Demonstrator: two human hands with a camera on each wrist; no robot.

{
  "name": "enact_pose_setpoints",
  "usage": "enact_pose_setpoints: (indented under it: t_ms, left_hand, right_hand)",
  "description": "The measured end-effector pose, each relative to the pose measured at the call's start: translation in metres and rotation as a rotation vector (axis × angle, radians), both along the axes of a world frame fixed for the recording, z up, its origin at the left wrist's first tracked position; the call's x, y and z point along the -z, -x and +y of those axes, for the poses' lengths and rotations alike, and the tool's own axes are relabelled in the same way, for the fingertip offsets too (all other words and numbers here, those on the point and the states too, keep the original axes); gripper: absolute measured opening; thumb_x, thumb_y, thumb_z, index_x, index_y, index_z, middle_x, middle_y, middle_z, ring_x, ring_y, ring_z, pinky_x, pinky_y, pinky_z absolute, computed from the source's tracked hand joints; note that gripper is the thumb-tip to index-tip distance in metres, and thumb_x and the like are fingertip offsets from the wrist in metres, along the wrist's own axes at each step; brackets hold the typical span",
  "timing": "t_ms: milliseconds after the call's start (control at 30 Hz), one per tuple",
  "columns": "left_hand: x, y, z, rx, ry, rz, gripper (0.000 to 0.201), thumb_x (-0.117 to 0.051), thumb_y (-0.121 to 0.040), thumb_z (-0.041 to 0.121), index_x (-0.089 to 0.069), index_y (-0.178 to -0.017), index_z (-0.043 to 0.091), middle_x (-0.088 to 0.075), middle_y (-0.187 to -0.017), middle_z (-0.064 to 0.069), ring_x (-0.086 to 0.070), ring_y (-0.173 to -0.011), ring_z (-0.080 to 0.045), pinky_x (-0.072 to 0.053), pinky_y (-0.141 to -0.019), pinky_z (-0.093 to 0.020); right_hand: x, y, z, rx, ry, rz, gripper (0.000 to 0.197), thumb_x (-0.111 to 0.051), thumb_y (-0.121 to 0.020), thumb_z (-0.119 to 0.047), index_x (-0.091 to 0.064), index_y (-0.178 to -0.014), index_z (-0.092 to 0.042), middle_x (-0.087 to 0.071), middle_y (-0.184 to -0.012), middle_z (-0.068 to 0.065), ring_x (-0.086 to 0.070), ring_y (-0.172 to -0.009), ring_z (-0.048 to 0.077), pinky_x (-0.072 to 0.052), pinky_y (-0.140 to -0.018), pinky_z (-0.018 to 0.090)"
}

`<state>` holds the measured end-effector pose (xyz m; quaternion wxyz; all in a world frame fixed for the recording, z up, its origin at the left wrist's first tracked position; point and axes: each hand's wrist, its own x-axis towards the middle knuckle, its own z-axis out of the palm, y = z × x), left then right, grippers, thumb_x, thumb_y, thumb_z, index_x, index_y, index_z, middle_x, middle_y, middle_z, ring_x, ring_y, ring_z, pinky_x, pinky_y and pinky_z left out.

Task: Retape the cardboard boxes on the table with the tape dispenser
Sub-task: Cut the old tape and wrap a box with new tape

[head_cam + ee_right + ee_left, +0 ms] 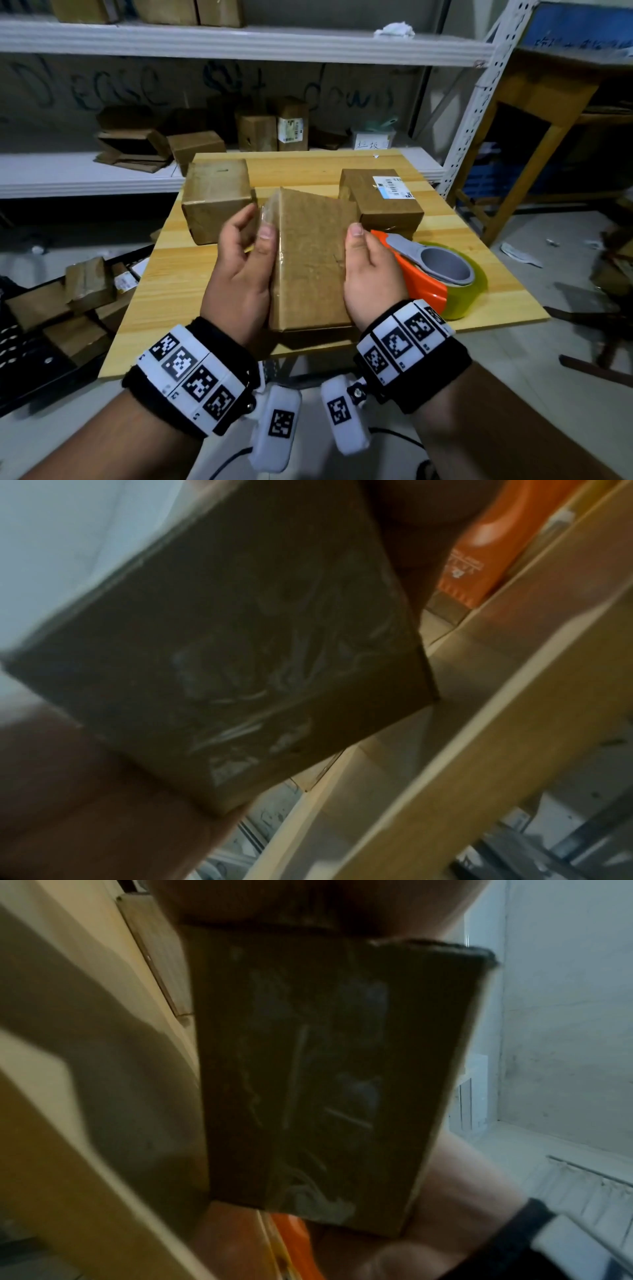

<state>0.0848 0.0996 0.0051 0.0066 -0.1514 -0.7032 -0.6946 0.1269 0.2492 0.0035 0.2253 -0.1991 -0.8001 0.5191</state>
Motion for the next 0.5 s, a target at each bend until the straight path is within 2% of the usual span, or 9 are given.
enact_pose_setpoints:
  t_ms: [67, 100, 167, 200, 267, 333, 367, 400, 500]
  left_hand:
    - [-0.001, 0.001, 0.0, 0.048, -0.08, -0.085, 0.075, -0.055, -0.085, 0.054, -0.042, -0.151, 0.021, -0.074, -0.109, 0.006, -0.072, -0.093, 0.004, -0.059, -0.073, -0.019]
    - [-0.001, 0.002, 0.0, 0.079, -0.122, -0.128, 0.073, -0.059, -0.084, 0.052, -0.046, -0.147, 0.018, -0.078, -0.104, 0.002, -0.076, -0.093, -0.005, -0.061, -0.072, -0.023]
    - [-0.004, 0.005, -0.002, 0.137, -0.17, -0.166, 0.058, -0.062, -0.086, 0.044, -0.058, -0.134, 0.012, -0.079, -0.107, -0.006, -0.077, -0.099, -0.025, -0.065, -0.076, -0.037]
    - [-0.004, 0.006, -0.004, 0.159, -0.173, -0.169, 0.051, -0.061, -0.089, 0.042, -0.061, -0.13, 0.011, -0.079, -0.109, -0.01, -0.076, -0.102, -0.031, -0.065, -0.081, -0.042]
    - [-0.002, 0.009, -0.005, 0.163, -0.162, -0.161, 0.042, -0.057, -0.096, 0.038, -0.064, -0.127, 0.012, -0.078, -0.111, -0.012, -0.076, -0.103, -0.031, -0.064, -0.083, -0.043]
    - [0.0, 0.01, -0.006, 0.121, -0.134, -0.142, 0.033, -0.052, -0.102, 0.034, -0.067, -0.125, 0.014, -0.079, -0.108, -0.008, -0.077, -0.099, -0.026, -0.064, -0.077, -0.037]
    - [0.002, 0.01, -0.006, 0.099, -0.124, -0.132, 0.031, -0.05, -0.105, 0.031, -0.068, -0.124, 0.016, -0.08, -0.107, -0.007, -0.077, -0.098, -0.024, -0.065, -0.078, -0.036]
    - [0.003, 0.009, -0.006, 0.083, -0.116, -0.123, 0.031, -0.047, -0.108, 0.03, -0.069, -0.123, 0.018, -0.08, -0.107, -0.006, -0.077, -0.098, -0.023, -0.064, -0.081, -0.038]
    - [0.003, 0.008, -0.008, 0.066, -0.177, -0.159, 0.034, -0.041, -0.111, 0.034, -0.07, -0.126, 0.024, -0.079, -0.11, -0.005, -0.076, -0.103, -0.024, -0.064, -0.085, -0.04]
  right_hand:
    - [0.0, -0.001, 0.003, 0.022, -0.008, -0.004, 0.05, -0.034, -0.11, -0.049, -0.057, -0.077, -0.02, -0.057, -0.068, -0.002, -0.056, -0.067, 0.013, -0.039, -0.06, 0.027]
    - [0.001, -0.001, 0.004, 0.041, -0.004, -0.011, 0.054, -0.034, -0.109, -0.05, -0.057, -0.074, -0.016, -0.056, -0.066, 0.002, -0.055, -0.064, 0.015, -0.039, -0.058, 0.027]
    - [0.003, 0.0, 0.005, 0.079, 0.03, -0.02, 0.061, -0.036, -0.108, -0.052, -0.059, -0.075, -0.007, -0.059, -0.066, 0.01, -0.056, -0.062, 0.019, -0.04, -0.059, 0.03]
    - [0.005, 0.001, 0.006, 0.089, 0.056, -0.014, 0.063, -0.037, -0.108, -0.053, -0.058, -0.073, -0.005, -0.058, -0.065, 0.013, -0.054, -0.059, 0.02, -0.04, -0.059, 0.031]
    - [0.007, 0.003, 0.006, 0.1, 0.103, -0.013, 0.066, -0.038, -0.107, -0.055, -0.06, -0.075, -0.001, -0.063, -0.071, 0.021, -0.054, -0.057, 0.022, -0.042, -0.057, 0.028]
    - [0.007, 0.005, 0.009, 0.105, 0.15, -0.02, 0.068, -0.038, -0.107, -0.055, -0.067, -0.085, 0.002, -0.07, -0.083, 0.023, -0.058, -0.059, 0.02, -0.042, -0.053, 0.018]
    - [0.007, 0.005, 0.009, 0.1, 0.166, -0.024, 0.068, -0.038, -0.107, -0.055, -0.069, -0.089, 0.002, -0.072, -0.088, 0.022, -0.059, -0.061, 0.018, -0.043, -0.055, 0.017]
    - [0.006, 0.006, 0.009, 0.095, 0.185, -0.032, 0.068, -0.038, -0.106, -0.056, -0.071, -0.091, 0.001, -0.073, -0.09, 0.021, -0.061, -0.065, 0.017, -0.048, -0.062, 0.019]
    - [0.011, 0.01, 0.006, 0.106, 0.279, -0.046, 0.064, -0.04, -0.105, -0.06, -0.075, -0.083, -0.01, -0.077, -0.086, 0.012, -0.071, -0.081, 0.024, -0.059, -0.087, 0.041]
